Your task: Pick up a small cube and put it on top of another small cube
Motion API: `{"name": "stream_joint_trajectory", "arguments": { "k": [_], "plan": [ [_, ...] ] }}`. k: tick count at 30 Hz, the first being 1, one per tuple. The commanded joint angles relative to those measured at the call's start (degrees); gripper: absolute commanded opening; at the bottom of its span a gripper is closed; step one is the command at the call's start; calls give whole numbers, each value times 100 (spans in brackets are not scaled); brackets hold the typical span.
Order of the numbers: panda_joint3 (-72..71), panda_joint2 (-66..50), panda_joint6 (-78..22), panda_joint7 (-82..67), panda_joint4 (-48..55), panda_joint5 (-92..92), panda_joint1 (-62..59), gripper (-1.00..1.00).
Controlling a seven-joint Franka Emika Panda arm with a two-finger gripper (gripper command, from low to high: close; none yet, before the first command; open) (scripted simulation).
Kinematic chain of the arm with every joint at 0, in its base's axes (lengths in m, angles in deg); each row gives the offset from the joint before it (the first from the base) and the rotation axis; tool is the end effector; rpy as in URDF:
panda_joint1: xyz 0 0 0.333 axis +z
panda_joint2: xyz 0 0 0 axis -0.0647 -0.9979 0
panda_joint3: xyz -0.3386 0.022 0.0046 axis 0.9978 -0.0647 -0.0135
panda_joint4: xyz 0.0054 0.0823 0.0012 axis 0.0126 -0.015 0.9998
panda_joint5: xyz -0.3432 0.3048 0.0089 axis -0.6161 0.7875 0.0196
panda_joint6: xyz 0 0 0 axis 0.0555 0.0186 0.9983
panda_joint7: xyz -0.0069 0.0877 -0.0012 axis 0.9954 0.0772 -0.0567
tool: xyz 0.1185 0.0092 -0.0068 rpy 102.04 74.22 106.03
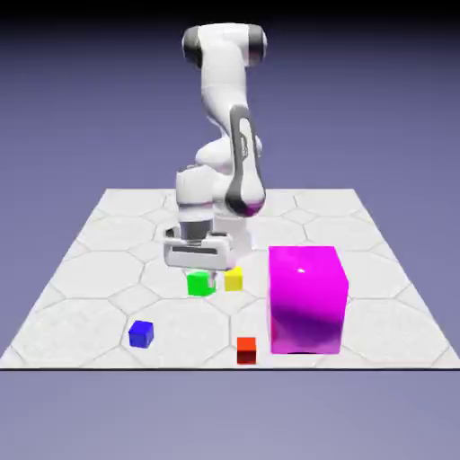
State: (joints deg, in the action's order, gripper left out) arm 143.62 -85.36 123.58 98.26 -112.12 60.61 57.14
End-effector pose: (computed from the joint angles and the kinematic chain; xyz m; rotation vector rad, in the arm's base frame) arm 0.3932 -0.0774 0.1868 -1.9966 1.9898 -0.3402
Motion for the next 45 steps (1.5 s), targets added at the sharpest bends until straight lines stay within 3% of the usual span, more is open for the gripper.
{"name": "stream_joint_trajectory", "arguments": {
  "k": [1,35,45],
  "plan": [
    [4,40,89,123,-4,255,41,-100],
    [132,1378,3010,4433,-150,8641,1531,-100],
    [1732,1317,2533,6020,-400,7346,3398,-100]
  ]
}}
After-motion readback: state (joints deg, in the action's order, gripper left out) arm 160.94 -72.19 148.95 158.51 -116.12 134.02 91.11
